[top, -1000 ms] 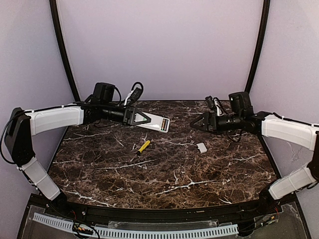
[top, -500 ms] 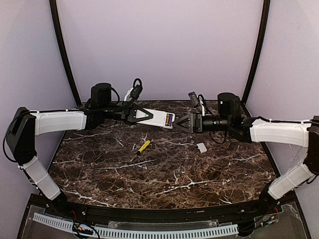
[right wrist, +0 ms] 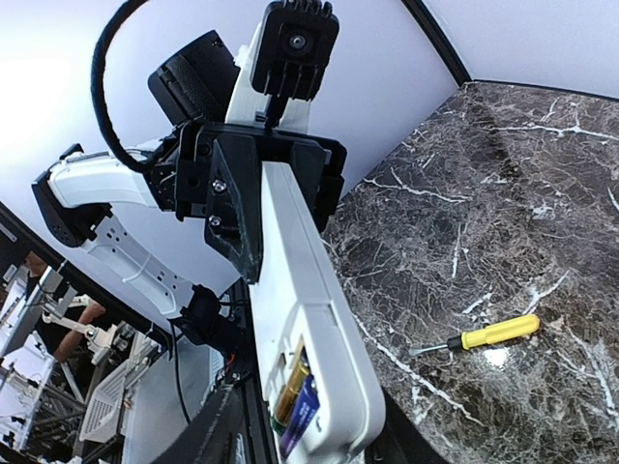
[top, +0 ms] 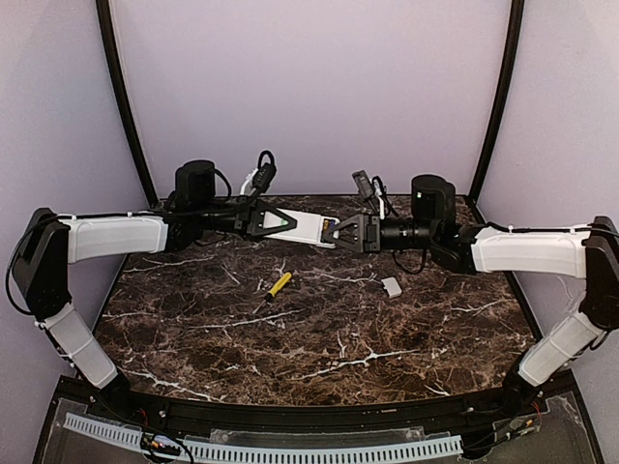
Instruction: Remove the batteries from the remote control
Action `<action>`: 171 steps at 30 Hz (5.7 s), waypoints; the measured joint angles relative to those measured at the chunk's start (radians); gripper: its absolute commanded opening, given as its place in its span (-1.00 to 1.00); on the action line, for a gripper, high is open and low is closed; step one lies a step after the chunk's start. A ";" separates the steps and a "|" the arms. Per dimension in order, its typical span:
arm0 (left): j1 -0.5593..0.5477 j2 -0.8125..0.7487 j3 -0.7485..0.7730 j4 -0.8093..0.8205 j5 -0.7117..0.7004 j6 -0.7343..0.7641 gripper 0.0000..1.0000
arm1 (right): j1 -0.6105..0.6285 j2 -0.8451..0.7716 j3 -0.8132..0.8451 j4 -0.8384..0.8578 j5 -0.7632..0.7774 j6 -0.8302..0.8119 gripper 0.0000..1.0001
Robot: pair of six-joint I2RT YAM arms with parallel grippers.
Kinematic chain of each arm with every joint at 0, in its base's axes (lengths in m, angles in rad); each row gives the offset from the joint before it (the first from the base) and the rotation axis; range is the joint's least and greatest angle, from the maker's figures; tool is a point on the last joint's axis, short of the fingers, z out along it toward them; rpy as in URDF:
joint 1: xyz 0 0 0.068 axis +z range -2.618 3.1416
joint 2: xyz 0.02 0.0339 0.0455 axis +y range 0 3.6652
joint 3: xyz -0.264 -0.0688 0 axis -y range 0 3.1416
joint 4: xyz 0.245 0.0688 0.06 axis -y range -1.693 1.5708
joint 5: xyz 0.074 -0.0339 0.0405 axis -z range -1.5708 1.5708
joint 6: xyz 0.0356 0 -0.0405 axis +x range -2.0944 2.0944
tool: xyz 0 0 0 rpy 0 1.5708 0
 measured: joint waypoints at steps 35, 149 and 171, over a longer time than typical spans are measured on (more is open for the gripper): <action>-0.001 -0.075 0.027 -0.338 -0.132 0.325 0.97 | 0.006 -0.040 0.005 -0.089 -0.012 0.000 -1.00; -0.195 -0.124 -0.202 -0.542 -0.859 1.220 0.56 | -0.056 0.422 0.219 -0.809 0.037 -0.163 0.44; -0.169 0.067 -0.135 -0.634 -1.044 1.121 0.06 | -0.064 0.194 0.134 -0.847 0.146 -0.189 0.43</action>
